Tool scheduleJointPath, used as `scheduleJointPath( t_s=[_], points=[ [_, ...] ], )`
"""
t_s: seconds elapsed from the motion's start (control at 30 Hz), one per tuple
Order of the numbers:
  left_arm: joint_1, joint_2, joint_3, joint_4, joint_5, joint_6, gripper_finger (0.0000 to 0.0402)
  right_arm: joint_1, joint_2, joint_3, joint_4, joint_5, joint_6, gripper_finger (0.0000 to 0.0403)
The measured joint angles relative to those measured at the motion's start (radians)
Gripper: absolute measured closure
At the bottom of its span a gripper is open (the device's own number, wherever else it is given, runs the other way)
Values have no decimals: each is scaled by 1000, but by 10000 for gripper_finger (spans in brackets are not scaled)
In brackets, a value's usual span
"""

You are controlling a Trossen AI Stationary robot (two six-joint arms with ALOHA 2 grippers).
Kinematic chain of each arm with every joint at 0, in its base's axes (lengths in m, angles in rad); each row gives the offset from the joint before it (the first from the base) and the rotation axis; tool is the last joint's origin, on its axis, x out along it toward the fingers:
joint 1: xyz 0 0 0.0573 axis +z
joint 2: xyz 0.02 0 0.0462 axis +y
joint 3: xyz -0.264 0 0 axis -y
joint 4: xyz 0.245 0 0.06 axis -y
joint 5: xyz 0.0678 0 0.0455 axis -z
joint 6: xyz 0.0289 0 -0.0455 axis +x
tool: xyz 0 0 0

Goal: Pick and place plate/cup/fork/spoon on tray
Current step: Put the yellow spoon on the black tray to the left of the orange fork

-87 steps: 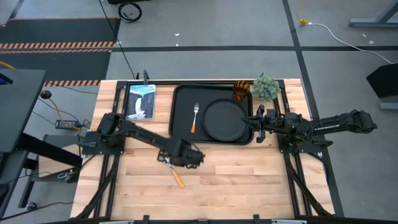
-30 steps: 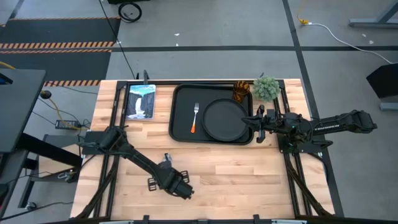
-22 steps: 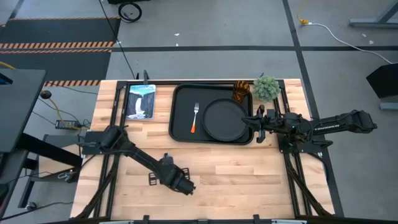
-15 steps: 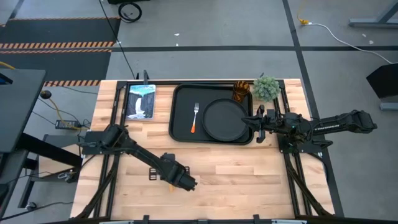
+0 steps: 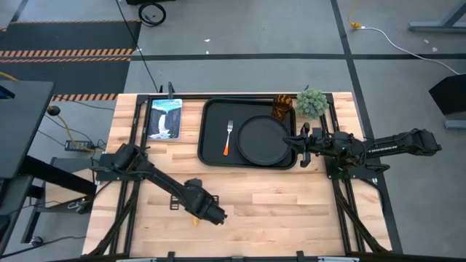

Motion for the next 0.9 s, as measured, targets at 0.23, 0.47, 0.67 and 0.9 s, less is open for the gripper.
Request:
scheduleJointPath(
  t_s=[0.23, 0.47, 0.67, 0.9],
  points=[
    [16, 0, 0, 123, -8, 169, 345, 0, 0, 0, 0, 0, 0, 380],
    [36, 0, 1, 237, -29, 282, 305, 0, 0, 0, 0, 0, 0, 380],
    [20, 1, 1, 139, -34, 229, 303, 0, 0, 0, 0, 0, 0, 380],
    [-30, -19, 1, -74, -37, 182, 304, 0, 0, 0, 0, 0, 0, 380]
  ],
)
